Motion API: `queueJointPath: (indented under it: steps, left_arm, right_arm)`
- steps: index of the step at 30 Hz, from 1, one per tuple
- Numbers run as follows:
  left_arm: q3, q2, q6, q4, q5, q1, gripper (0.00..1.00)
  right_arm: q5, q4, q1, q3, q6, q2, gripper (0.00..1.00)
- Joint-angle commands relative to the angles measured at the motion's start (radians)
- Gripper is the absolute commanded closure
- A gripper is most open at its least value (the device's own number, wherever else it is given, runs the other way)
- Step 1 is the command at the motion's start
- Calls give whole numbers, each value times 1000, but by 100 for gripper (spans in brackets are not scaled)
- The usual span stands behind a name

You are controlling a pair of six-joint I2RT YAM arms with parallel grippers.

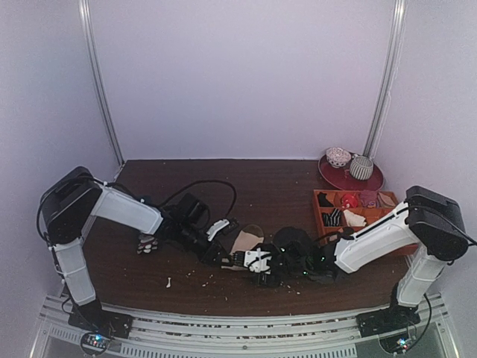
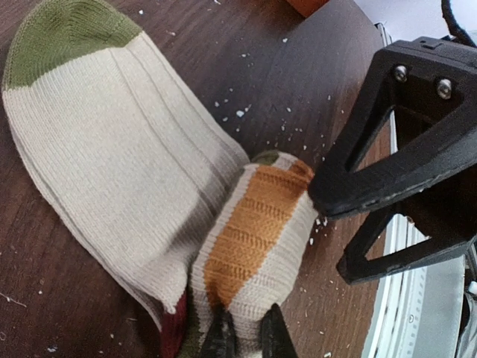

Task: Roll the socks
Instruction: Roll a pair of socks at the center of the board.

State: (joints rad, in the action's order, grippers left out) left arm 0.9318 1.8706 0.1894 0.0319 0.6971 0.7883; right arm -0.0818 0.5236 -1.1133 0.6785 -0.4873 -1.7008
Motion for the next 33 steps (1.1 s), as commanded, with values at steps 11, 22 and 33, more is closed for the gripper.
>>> queueJointPath:
  steps: [11, 22, 33]
  left_arm:
    - [-6, 34, -19, 105, -31, 4, 90]
    - [-158, -245, -72, -357, -131, 4, 13]
    - [-450, -351, -88, -1092, -382, -26, 2]
  right_arm:
    - [99, -121, -4, 76, 72, -147, 65]
    - [-70, -102, 48, -67, 420, -79, 84]
    - [-238, -103, 106, -104, 640, -122, 84]
